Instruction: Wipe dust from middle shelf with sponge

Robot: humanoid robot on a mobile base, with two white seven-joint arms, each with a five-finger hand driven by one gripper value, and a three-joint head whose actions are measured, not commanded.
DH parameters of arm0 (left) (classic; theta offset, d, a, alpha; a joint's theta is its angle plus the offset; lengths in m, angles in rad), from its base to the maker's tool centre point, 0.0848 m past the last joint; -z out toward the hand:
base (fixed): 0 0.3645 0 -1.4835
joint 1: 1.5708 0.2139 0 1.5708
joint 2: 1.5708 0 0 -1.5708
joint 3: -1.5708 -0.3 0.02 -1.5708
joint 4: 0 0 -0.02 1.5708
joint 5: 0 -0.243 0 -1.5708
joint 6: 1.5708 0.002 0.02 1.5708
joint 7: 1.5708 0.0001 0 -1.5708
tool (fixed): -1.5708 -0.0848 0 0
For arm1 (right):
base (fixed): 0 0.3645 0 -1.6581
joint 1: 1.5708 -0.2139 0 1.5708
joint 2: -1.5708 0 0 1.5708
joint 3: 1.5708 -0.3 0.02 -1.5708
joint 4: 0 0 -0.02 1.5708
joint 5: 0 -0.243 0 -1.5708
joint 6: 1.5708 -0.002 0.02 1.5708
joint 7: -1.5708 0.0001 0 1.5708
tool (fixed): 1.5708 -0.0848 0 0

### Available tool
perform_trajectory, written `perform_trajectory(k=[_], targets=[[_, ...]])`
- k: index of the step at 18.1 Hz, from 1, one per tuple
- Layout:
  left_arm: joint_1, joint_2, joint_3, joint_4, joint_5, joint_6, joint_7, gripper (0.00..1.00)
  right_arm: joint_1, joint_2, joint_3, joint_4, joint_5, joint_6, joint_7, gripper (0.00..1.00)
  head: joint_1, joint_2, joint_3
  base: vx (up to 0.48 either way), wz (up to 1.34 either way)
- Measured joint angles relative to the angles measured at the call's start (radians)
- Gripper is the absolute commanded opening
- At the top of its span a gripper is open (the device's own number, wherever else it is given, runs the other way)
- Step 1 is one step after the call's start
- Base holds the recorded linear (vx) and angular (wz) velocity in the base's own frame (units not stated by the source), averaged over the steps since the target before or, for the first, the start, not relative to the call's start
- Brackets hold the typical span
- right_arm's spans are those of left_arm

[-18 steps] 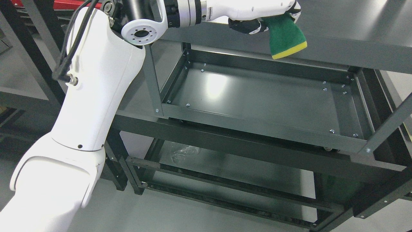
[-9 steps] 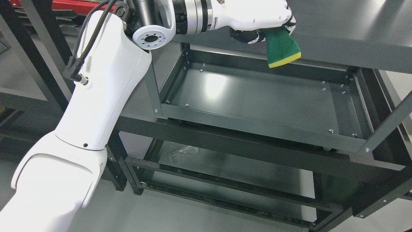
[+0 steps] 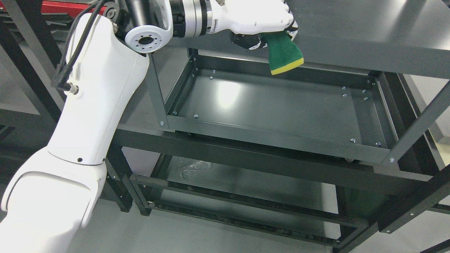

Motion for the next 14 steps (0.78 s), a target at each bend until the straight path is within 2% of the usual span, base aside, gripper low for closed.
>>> perform_trajectory(k=[4, 14], targets=[[0.021, 0.049, 0.058, -0.027, 0.057, 0.0, -0.048, 0.15, 0.0, 0.0, 0.0, 0.0, 0.0, 0.0, -0.001, 1.0, 0.0, 0.0, 0.0, 0.006, -0.05], [0.051, 0.23, 0.141, -0.06, 0.213, 0.0, -0.059, 0.16, 0.0, 0.0, 0.0, 0.0, 0.0, 0.0, 0.003, 1.0, 0.0, 0.0, 0.0, 0.013, -0.13]])
